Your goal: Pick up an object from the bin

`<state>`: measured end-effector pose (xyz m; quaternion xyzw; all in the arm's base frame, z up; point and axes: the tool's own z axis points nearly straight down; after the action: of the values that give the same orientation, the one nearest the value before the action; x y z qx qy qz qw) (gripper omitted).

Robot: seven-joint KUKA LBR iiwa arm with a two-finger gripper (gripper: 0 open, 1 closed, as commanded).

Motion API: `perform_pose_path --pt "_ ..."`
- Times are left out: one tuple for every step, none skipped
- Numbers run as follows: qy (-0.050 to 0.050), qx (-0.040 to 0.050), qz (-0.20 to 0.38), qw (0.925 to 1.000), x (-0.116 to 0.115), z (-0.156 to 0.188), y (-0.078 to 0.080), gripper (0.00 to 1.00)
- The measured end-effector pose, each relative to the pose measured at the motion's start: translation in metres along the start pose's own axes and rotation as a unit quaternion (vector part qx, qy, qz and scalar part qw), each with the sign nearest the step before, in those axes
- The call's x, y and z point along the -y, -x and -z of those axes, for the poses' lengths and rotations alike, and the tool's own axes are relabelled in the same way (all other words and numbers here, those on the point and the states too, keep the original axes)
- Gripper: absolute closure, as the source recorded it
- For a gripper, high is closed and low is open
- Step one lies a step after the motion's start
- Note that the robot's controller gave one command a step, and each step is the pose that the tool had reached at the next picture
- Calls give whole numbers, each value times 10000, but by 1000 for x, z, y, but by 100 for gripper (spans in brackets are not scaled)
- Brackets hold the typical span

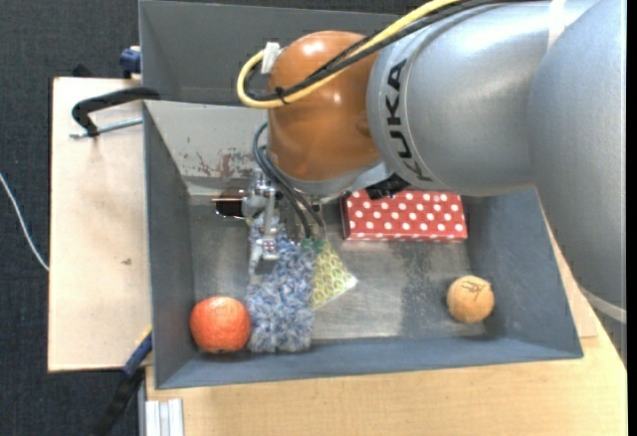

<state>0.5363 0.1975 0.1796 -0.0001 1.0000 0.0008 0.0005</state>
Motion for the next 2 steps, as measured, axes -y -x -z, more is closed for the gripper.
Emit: perform_pose_path --pt "10 24 1337 9910 34 -34 5 0" --pt "-13 -21 2225 9749 66 -58 3 0"
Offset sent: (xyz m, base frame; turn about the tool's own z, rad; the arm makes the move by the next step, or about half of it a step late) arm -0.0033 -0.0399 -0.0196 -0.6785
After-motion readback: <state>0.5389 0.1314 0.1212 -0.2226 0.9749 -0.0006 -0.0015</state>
